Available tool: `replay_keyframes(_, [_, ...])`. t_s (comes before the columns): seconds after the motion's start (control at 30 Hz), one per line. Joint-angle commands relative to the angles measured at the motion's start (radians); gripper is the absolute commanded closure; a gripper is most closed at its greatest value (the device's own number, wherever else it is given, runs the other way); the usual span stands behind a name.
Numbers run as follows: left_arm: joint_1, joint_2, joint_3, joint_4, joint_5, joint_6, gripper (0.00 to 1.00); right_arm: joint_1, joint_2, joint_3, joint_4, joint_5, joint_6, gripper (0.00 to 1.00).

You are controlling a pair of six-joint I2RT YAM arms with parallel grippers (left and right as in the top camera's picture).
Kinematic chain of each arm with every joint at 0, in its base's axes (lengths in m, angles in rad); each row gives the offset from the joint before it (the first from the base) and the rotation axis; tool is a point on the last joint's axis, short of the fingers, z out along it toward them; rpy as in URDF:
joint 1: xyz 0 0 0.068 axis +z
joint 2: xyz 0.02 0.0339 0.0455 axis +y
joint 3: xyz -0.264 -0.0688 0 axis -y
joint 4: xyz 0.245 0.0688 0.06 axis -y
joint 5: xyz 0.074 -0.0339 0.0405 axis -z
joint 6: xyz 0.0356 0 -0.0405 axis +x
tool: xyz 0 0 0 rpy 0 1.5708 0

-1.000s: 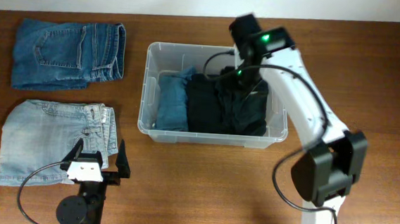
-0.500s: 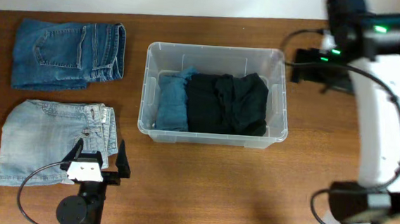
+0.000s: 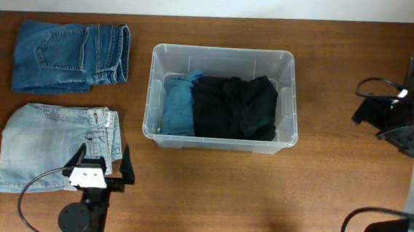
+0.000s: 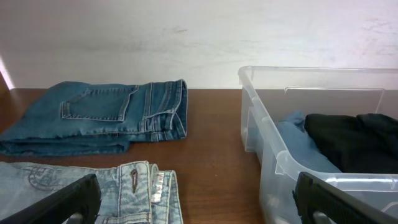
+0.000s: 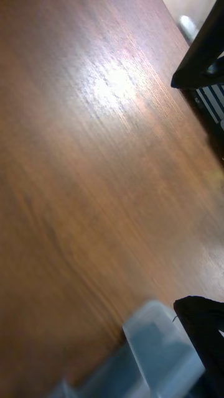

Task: Pack container
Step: 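Withdraw the right gripper to the right side of the table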

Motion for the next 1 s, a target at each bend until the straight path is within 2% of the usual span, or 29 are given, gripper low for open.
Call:
replay_keyframes(0.0, [0.006,-0.005,-0.004,-0.002,0.01,0.012,0.01,-0.062,0.003,-0.08,0.064,0.005,0.025,0.01])
replay_keyframes(0.2, [0.006,-0.005,-0.004,-0.002,0.01,0.012,0.01,-0.132,0.004,-0.146,0.08,0.002,0.025,0.01])
replay_keyframes(0.97, [0.006,-0.003,-0.004,-0.002,0.019,0.011,0.01,-0.131,0.004,-0.151,0.085,0.002,0.025,0.02])
